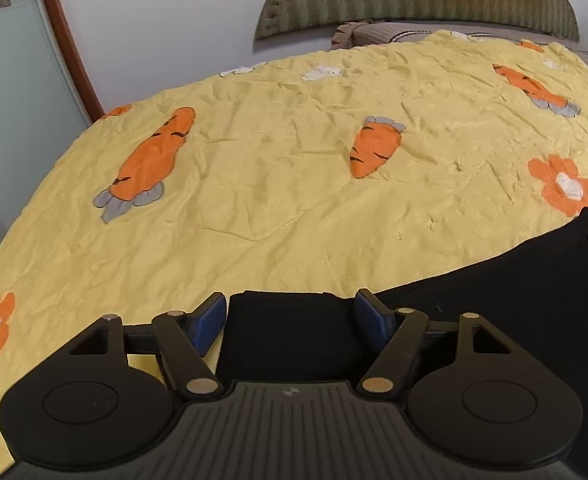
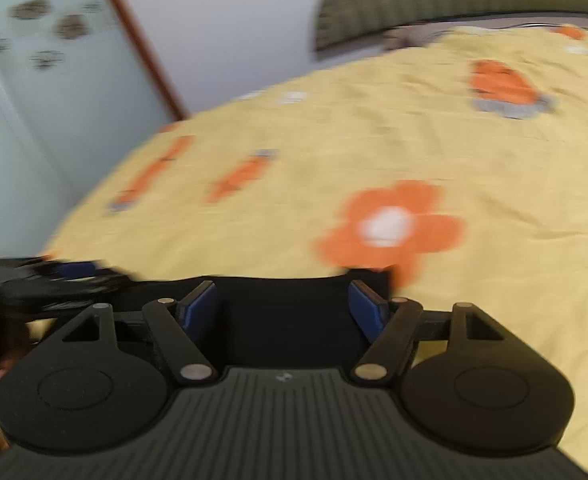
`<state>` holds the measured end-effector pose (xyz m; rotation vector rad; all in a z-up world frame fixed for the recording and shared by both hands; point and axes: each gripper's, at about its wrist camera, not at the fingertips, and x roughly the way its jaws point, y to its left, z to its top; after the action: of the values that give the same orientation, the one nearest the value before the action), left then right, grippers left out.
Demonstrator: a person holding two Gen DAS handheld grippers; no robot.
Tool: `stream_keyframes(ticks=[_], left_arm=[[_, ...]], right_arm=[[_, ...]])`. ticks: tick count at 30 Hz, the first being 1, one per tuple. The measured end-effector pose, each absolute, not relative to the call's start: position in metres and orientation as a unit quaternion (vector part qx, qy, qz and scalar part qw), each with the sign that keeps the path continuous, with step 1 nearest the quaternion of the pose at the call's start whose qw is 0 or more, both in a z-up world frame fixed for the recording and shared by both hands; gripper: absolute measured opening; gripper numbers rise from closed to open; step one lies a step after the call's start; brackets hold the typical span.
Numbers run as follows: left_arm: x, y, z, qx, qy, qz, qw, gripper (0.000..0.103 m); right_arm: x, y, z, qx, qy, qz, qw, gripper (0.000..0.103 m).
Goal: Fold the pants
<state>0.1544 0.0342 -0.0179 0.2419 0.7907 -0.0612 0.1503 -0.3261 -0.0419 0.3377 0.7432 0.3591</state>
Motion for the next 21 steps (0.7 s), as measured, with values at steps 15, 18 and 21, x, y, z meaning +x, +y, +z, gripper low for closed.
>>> stream_keyframes(ticks=[15,18,21], left_arm=[[0.083,0.016,0.002,0.141,0.319,-0.073,0.934,0.072],[0.063,-0.002,0.014,0.134,0.303,-0.117,0.936,0.072],[0.04,-0.033,0.017,0.143,0.296,-0.17,0.929,0.076]], right_arm=[[0.003,-0.301,-0.021,-0.017,0.376,0.177,0.91,0.102],[-0.038,-0.316,-0.01,-0.029,0.391,0.207,0.896,0.103],[-0.067,-0.332,0.006,-0.098,0.38,0.156,0.907,0.103]])
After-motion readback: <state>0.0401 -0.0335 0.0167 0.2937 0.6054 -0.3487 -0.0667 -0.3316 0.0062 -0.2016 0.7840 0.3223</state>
